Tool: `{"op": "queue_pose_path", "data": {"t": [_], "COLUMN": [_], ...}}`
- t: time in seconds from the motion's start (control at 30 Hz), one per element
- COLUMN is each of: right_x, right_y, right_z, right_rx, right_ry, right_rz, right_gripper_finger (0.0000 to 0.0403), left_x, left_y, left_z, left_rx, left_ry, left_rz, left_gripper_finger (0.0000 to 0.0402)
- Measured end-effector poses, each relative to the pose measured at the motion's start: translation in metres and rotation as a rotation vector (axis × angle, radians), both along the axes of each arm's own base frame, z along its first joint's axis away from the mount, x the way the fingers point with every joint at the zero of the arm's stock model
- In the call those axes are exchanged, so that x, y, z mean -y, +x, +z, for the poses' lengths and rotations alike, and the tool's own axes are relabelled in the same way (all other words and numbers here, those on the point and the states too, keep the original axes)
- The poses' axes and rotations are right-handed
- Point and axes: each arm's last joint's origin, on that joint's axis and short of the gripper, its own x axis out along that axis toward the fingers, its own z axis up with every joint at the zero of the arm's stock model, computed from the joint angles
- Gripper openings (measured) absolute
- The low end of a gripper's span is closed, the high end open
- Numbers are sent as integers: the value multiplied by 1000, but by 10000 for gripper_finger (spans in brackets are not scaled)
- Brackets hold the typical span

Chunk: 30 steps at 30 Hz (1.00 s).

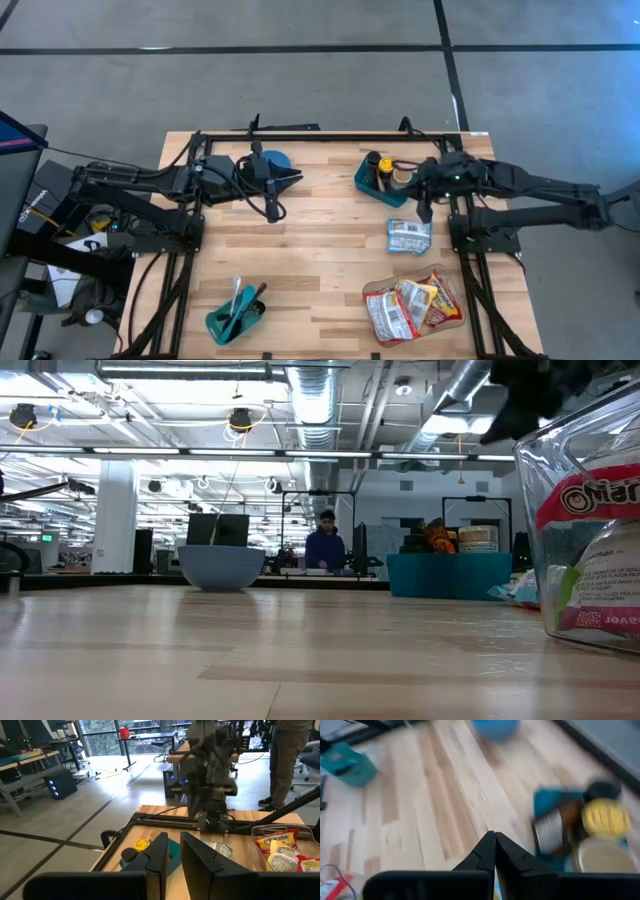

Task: Pick & Place Food Item
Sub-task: Put the blue noodle pack into the transparent bin

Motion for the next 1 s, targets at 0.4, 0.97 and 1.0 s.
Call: {"op": "queue_pose_path", "data": {"t": [0.4, 0.97, 1.0], "right_x": [24, 29, 29], "right_y": [14, 22, 21], "right_z": [-49, -70, -69], "right_rx": [-449, -637, -636], "right_ry": [294, 371, 374], "right_rz": [-125, -129, -136], "right_gripper_finger": [1, 1, 1], "left_x": [0, -2, -3], "left_y": [0, -23, -26], "left_z": [0, 0, -3], "left_rx": [5, -39, -33], "left_ry": [1, -15, -16], "left_rz": [-1, 6, 8], "left_gripper_finger": [44, 44, 44]}}
